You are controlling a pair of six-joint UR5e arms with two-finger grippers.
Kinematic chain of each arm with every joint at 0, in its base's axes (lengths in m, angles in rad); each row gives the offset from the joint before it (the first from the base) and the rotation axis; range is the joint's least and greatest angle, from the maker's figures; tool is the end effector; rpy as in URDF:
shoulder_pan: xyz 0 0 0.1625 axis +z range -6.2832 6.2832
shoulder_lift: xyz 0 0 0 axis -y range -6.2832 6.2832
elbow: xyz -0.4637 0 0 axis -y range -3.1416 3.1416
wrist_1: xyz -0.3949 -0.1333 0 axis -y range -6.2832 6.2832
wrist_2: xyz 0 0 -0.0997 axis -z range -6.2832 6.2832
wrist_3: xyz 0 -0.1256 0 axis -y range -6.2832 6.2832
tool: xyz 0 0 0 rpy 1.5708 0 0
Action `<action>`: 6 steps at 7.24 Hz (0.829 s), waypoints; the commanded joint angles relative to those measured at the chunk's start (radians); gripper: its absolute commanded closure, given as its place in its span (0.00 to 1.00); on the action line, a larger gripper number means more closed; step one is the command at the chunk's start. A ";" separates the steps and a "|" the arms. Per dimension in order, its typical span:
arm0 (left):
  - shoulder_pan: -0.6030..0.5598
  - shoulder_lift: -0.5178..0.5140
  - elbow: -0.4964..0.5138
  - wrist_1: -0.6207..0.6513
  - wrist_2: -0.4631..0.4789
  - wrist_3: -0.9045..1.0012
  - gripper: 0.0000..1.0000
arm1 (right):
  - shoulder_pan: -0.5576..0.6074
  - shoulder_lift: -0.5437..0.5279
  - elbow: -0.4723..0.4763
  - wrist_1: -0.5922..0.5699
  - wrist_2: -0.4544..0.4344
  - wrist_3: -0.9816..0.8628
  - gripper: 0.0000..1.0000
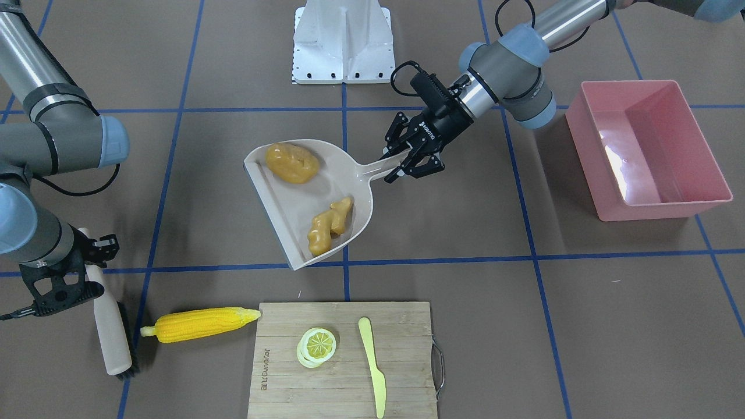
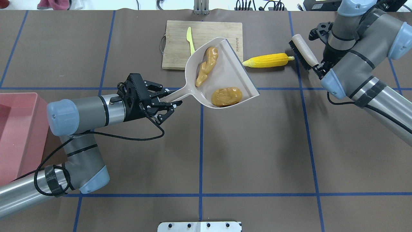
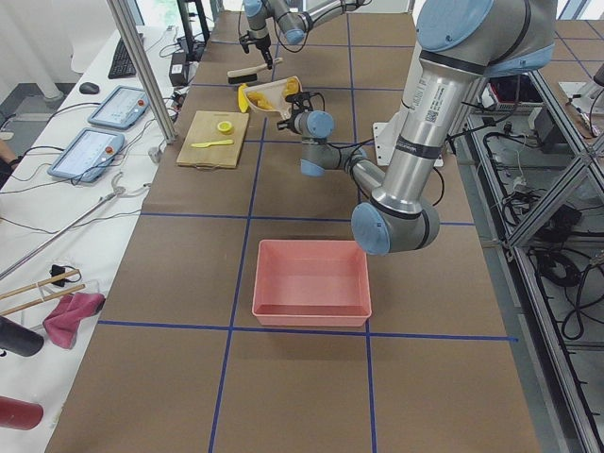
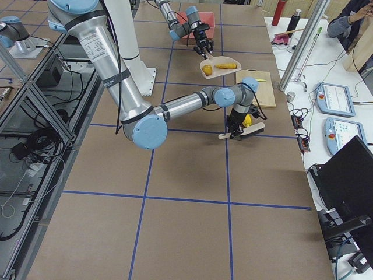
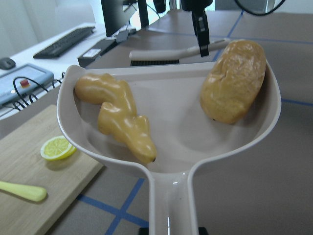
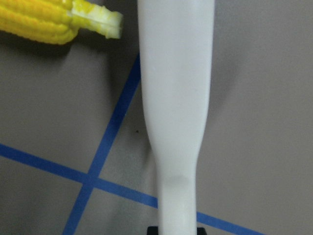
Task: Sweep and dump trash into bin
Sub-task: 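Raise the dustpan with the left gripper while the right moves the brush toward the corn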
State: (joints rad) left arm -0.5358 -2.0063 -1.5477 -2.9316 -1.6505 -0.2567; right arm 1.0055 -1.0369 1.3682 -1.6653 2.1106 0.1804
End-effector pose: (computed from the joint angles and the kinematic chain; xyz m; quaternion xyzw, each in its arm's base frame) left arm 0.5046 -0.4430 0.3018 0.6032 0.4862 0.2682 0.5726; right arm -0.3338 -0.6546 0.5146 0.0096 -0.2880 -0.2140 0.9334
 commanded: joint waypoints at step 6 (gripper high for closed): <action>0.013 0.004 0.022 -0.005 0.012 -0.024 1.00 | -0.041 0.020 0.040 -0.004 0.011 0.062 1.00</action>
State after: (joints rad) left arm -0.5236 -2.0059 -1.5125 -3.0119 -1.6352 -0.2793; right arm 0.9706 -1.0120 1.3819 -1.6639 2.1203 0.2307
